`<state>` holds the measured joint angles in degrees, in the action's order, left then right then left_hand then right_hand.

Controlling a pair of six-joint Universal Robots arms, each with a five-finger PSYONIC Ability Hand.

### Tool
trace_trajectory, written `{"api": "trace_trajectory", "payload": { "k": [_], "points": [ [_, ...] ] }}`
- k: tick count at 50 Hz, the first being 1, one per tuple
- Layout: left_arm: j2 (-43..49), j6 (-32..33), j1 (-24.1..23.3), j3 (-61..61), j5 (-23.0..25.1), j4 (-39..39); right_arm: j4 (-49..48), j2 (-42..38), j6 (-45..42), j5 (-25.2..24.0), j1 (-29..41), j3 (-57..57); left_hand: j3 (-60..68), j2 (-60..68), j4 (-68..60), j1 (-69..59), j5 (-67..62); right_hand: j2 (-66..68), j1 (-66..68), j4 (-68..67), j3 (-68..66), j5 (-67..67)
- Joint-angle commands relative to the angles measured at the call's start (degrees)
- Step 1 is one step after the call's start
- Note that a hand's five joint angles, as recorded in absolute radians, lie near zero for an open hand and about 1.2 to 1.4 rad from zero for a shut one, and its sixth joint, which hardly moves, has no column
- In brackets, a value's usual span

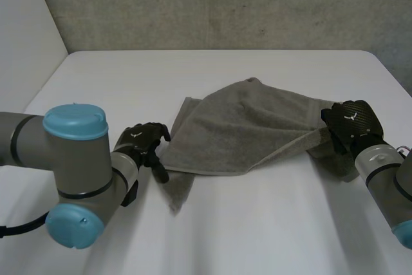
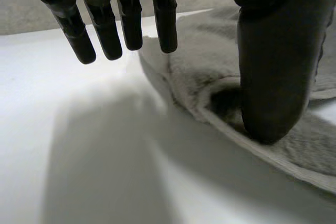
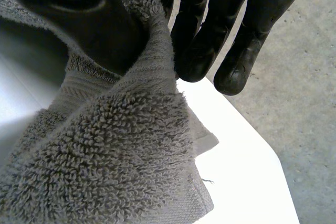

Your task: Fold the towel.

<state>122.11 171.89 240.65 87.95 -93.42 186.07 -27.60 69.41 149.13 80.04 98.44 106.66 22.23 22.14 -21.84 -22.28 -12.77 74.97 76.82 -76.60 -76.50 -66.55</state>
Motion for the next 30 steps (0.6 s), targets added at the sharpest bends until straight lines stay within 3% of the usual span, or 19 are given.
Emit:
{"api": "trace_trajectory", "payload": {
  "k": [1,4,6,7,9,11,17,19,22,27,30],
  "points": [
    [2.87,0.2,0.0,-2.78,-2.03,-0.18,-0.17,0.11,0.37,0.12,-0.44,-0.05,8.17,8.26,-8.56,-8.12,-7.63,5.03,3.18,-3.4,-3.5,-3.45],
    [2.95,0.56,0.09,-3.13,-2.73,0.0,-0.26,0.46,0.46,0.2,-0.97,-0.14,17.59,17.68,-17.98,-17.53,-17.05,5.03,3.18,-3.4,-3.5,-3.45],
    [2.6,0.73,0.09,-3.22,-3.52,0.26,-0.26,0.73,0.55,0.29,-1.23,-0.14,32.81,32.91,-33.21,-32.76,-32.28,5.03,3.18,-3.4,-3.5,-3.45],
    [2.6,0.73,0.09,-3.22,-3.52,0.26,-0.09,1.08,0.55,0.38,-1.32,-0.22,32.89,32.99,-33.29,-32.84,-32.36,5.03,3.18,-3.4,-3.5,-3.45],
    [1.9,0.73,0.09,-3.57,-3.79,0.0,0.18,1.61,0.64,0.38,-1.23,-0.4,52.47,52.56,-52.86,-52.42,-51.93,5.03,3.18,-3.4,-3.5,-3.45],
    [1.29,0.73,0.09,-3.66,-3.79,-0.18,0.35,2.4,0.73,0.38,-1.23,-0.49,57.71,57.81,-58.11,-57.66,-57.18,5.03,3.18,-3.4,-3.5,-3.45],
    [-6.34,0.82,0.78,-4.1,-3.09,-0.7,8.09,10.75,1.78,-0.41,-0.62,-3.13,57.77,57.86,-58.16,-57.72,-57.23,5.03,3.18,-3.4,-3.5,-3.45],
    [-9.23,0.82,0.88,-4.71,-2.74,-1.05,17.79,15.21,2.48,-1.98,-0.62,-8.11,57.77,57.86,-58.16,-57.72,-57.23,5.03,3.18,-3.4,-3.5,-3.45],
    [-15.47,0.82,0.97,-7.6,-1.68,-2.37,23.2,17.07,2.66,-3.4,-0.53,-11.48,57.77,57.86,-58.16,-57.72,-57.23,5.03,3.18,-3.4,-3.5,-3.45],
    [-22.95,0.82,1.4,-15.76,2.53,-7.19,44.51,20.33,2.66,-9.8,-0.71,-31.46,57.77,57.86,-58.16,-57.72,-57.23,5.03,3.18,-3.4,-3.5,-3.45],
    [-25.34,0.73,3.06,-21.65,5.43,-10.88,49.04,20.24,2.66,-11.05,-0.79,-37.14,57.77,57.86,-58.16,-57.72,-57.23,5.03,3.18,-3.4,-3.5,-3.45]
  ]
}}
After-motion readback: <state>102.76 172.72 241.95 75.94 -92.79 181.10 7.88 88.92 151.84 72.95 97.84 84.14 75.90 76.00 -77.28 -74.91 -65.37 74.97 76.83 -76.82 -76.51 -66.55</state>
